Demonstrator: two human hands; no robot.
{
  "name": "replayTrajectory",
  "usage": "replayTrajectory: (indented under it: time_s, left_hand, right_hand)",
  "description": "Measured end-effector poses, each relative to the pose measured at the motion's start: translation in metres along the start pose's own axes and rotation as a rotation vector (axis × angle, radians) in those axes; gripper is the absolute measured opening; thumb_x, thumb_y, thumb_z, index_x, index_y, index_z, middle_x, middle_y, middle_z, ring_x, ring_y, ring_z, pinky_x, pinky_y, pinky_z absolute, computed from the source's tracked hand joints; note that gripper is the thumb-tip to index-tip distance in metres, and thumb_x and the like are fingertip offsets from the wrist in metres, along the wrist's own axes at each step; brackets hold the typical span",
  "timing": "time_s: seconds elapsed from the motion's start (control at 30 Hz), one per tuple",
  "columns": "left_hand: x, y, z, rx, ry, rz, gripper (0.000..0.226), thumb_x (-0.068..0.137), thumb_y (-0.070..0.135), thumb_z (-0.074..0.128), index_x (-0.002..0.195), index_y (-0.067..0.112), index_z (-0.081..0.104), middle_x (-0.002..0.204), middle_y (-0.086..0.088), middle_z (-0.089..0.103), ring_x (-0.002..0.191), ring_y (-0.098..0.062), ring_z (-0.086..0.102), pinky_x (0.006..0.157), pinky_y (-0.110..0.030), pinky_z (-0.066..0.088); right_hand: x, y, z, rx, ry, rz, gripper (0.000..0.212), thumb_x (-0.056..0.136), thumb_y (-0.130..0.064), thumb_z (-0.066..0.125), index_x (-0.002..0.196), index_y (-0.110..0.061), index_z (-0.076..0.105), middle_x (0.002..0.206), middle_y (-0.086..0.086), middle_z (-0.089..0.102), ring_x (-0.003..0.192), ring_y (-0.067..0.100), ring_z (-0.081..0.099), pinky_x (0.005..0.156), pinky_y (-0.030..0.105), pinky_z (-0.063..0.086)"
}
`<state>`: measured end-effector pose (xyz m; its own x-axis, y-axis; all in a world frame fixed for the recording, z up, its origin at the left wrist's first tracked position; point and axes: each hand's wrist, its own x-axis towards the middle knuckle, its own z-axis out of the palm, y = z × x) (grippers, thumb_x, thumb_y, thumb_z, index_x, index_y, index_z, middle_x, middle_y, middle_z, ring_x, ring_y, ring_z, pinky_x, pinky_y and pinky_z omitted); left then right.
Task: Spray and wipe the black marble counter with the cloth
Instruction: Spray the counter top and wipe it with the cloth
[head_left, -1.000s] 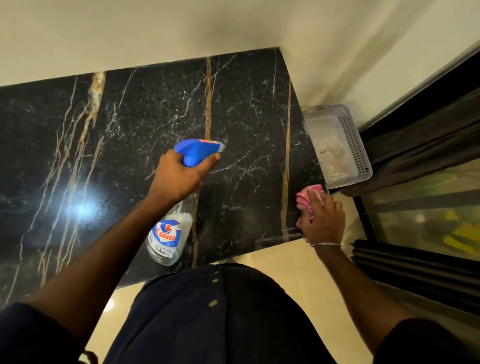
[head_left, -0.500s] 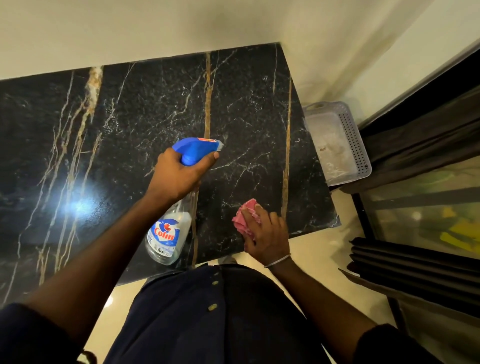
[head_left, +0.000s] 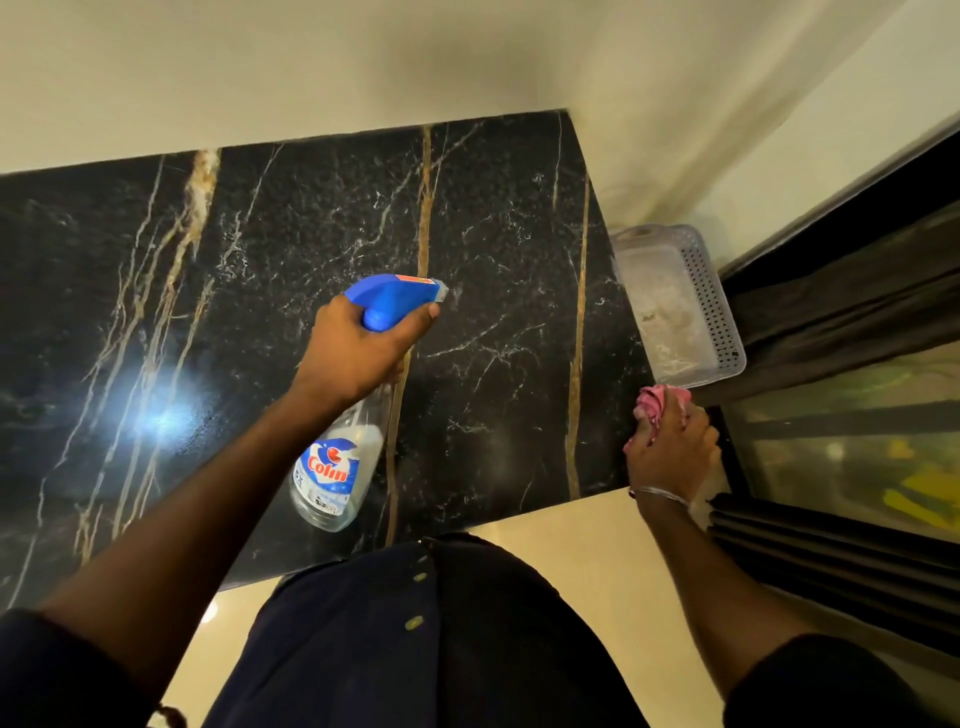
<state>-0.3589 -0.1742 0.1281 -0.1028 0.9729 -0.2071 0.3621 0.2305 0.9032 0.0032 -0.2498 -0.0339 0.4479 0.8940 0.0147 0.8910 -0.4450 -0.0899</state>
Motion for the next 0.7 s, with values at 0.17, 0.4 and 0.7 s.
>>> replayTrajectory:
  time_s: [0.17, 0.4, 0.7]
  left_hand:
    - [0.001, 0.004, -0.007, -0.026, 0.004, -0.02, 0.018, 0.088, 0.037, 0.073, 0.088, 0.021, 0.064, 0.06, -0.003, 0.062, 0.047, -0.013, 0.059, 0.048, -0.025, 0.051]
    - [0.003, 0.003, -0.019, -0.018, 0.096, -0.059, 0.018, 0.088, 0.037, 0.073, 0.088, 0.019, 0.067, 0.053, 0.003, 0.06, 0.044, -0.009, 0.057, 0.047, -0.02, 0.049]
    - [0.008, -0.005, -0.026, -0.019, 0.09, -0.127, 0.015, 0.089, 0.031, 0.073, 0.09, 0.02, 0.064, 0.052, 0.003, 0.061, 0.045, -0.012, 0.058, 0.048, -0.023, 0.05]
  right_hand:
    - [0.039, -0.044, 0.002, 0.033, -0.016, -0.007, 0.051, 0.096, -0.038, 0.052, 0.141, -0.015, 0.044, 0.132, 0.023, 0.047, 0.115, 0.042, 0.045, 0.093, 0.051, 0.038]
    - [0.121, -0.125, 0.004, 0.028, -0.082, -0.065, 0.05, 0.097, -0.039, 0.051, 0.143, -0.019, 0.042, 0.143, 0.02, 0.038, 0.12, 0.042, 0.04, 0.097, 0.052, 0.034]
    - [0.11, -0.229, -0.01, 0.12, -0.326, -0.667, 0.054, 0.095, -0.034, 0.056, 0.147, -0.026, 0.04, 0.141, 0.013, 0.04, 0.121, 0.033, 0.041, 0.102, 0.047, 0.039]
